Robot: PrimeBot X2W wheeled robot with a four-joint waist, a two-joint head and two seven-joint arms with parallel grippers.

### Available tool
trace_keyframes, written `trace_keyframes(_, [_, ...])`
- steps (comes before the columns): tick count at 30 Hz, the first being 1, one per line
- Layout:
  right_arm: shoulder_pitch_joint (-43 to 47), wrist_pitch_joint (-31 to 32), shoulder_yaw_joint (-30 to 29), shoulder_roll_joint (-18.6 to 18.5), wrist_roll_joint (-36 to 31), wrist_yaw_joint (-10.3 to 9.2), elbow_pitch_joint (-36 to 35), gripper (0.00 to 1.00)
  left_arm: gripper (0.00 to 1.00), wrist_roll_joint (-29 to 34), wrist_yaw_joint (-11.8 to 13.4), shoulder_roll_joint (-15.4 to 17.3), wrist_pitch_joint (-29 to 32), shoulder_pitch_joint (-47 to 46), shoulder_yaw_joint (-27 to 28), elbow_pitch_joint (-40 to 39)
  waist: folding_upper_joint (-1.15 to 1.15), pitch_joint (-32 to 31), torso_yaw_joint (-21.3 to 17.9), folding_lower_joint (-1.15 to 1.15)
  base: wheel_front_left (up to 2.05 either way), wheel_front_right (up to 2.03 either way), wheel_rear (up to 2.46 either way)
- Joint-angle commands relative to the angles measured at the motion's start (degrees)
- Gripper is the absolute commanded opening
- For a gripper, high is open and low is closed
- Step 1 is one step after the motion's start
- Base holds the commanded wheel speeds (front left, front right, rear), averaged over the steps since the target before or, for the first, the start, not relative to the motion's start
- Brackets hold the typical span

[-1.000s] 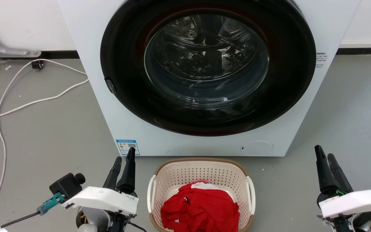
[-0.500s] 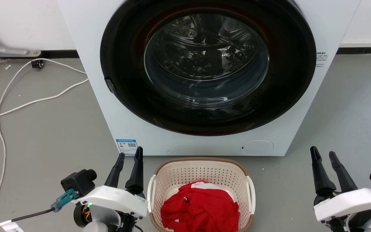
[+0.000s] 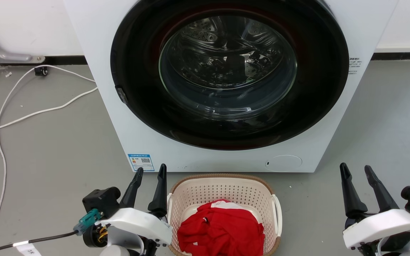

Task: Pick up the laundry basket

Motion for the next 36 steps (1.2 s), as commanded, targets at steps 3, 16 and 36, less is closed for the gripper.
trace_keyframes(3, [0.1,-0.5,0.2,-0.4,-2.6,0.10,-1.0,1.00,1.00,2.5,0.4,0.2,-0.8,-1.2,-0.6,-0.3,0.00,0.0,0.0,0.00,0.00,0.00,0.00])
trace_keyframes(16, [0.6,-1.1,0.4,-0.1,-9.1,0.11,-1.9,1.00,1.00,8.0,1.1,0.2,-2.5,-1.1,-2.1,-0.4,0.00,0.0,-0.1,0.00,0.00,0.00,0.00])
trace_keyframes(36, [1.7,-2.0,0.4,0.7,-17.8,0.08,-2.5,1.00,1.00,15.6,2.6,0.1,-5.1,-1.2,-3.8,1.0,0.00,0.1,-0.5,0.00,0.00,0.00,0.00])
